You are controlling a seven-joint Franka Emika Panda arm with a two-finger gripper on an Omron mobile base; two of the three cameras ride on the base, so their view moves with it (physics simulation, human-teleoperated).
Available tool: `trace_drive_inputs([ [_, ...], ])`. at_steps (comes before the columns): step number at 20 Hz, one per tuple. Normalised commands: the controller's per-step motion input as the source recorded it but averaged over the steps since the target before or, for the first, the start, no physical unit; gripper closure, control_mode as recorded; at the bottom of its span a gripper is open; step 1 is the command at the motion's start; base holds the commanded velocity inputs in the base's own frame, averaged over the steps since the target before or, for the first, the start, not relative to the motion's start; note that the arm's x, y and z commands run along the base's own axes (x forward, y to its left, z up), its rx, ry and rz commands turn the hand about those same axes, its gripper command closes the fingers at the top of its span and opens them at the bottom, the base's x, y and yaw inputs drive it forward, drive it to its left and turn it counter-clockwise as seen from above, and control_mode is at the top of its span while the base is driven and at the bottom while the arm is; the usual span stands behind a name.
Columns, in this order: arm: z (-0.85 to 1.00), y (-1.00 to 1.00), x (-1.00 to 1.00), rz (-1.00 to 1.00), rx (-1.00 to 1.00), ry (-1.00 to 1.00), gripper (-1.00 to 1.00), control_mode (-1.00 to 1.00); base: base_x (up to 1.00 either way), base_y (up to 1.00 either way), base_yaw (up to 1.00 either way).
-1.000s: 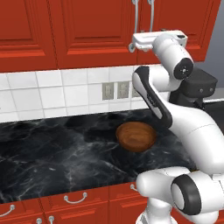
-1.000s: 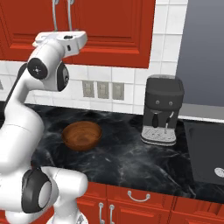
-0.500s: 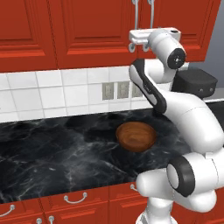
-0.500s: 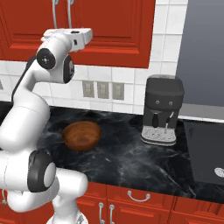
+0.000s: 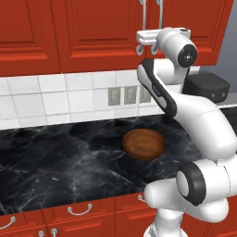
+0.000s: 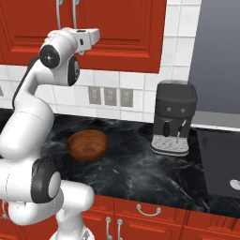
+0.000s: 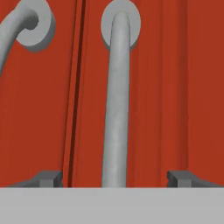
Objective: Open the cabinet. Pick the banana and tangerine from the cabinet and place them into the bowl. Then close the cabinet.
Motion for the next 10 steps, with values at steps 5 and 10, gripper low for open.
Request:
trace_drive_inputs([
  [5,-0.02,0.00,0.14,0.00,0.00,0.01,1.00,-1.00,0.00,0.00,0.00],
  [10,0.00,0.00,0.00,0.00,0.00,0.00,1.00,-1.00,0.00,0.00,0.00],
])
